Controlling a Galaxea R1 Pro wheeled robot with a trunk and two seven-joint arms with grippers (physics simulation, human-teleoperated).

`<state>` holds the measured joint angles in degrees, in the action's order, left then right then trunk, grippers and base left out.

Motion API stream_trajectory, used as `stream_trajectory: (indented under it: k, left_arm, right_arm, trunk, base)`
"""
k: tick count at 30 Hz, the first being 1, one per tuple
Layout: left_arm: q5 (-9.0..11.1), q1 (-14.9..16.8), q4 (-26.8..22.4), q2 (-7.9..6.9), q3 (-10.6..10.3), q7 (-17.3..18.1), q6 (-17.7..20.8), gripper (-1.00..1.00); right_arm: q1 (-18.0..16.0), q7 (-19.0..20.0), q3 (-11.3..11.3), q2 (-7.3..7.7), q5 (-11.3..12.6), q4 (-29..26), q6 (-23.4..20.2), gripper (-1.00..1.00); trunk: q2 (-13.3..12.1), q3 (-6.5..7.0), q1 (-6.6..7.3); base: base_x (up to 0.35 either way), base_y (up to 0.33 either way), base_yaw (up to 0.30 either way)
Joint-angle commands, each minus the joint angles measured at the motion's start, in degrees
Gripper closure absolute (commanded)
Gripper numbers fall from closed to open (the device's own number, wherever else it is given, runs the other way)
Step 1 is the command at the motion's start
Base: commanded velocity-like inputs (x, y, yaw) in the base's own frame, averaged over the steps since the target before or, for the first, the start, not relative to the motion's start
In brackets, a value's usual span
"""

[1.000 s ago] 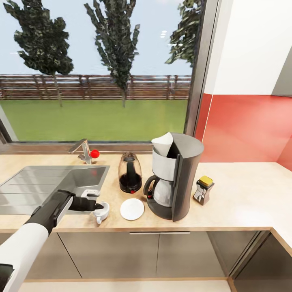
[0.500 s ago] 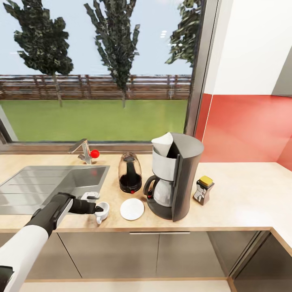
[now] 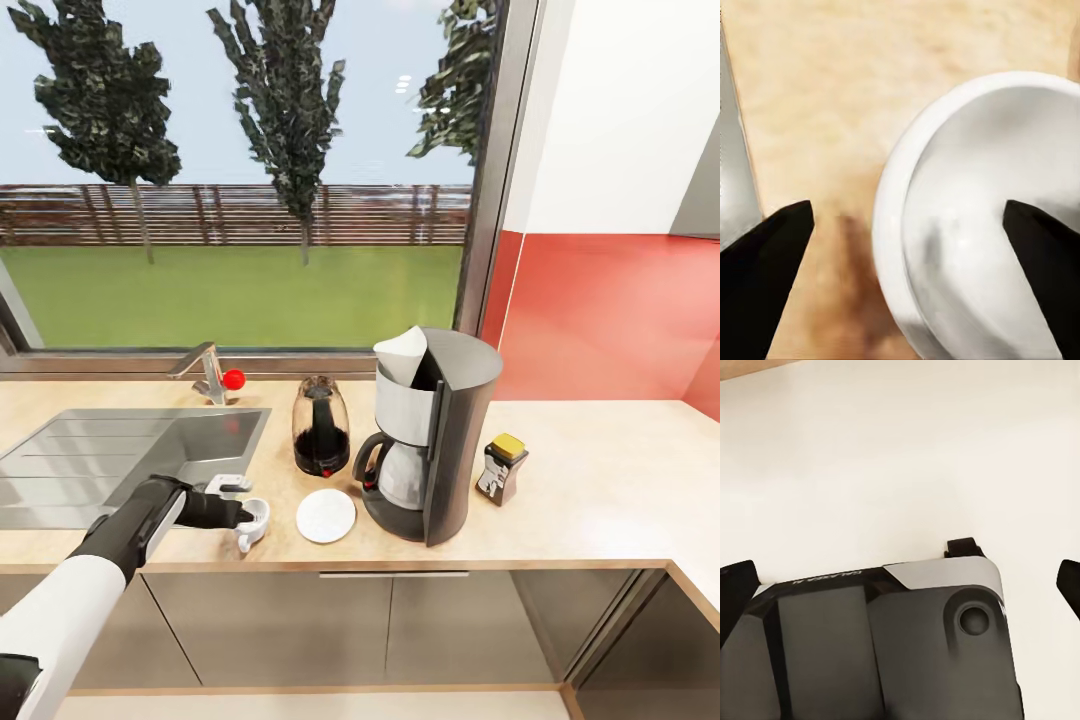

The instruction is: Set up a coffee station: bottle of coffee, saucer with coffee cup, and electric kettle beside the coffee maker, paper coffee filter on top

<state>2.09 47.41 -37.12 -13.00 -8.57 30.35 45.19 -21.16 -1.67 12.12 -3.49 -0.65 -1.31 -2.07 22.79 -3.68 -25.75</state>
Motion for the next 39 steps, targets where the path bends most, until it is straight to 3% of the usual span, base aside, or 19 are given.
stream_trajectory:
  k: [1, 39]
  left_arm:
    - [0.2, 0.1, -0.1, -0.08, -0.2, 0.0, 0.3, 1.0]
    - [0.4, 0.1, -0.8, -0.39, -0.2, 0.5, 0.6, 1.0]
  right_arm:
    - [0.0, -0.2, 0.3, -0.03, -0.1, -0.1, -0.2, -1.0]
    - [0.0, 0.2, 0.2, -0.55, -0.2, 0.0, -0.4, -1.0]
  trunk:
    - [0.1, -0.13, -0.04]
    - [0.1, -0.13, -0.04]
  base:
    - [0.0, 0.0, 0.0]
    - [0.0, 0.0, 0.0]
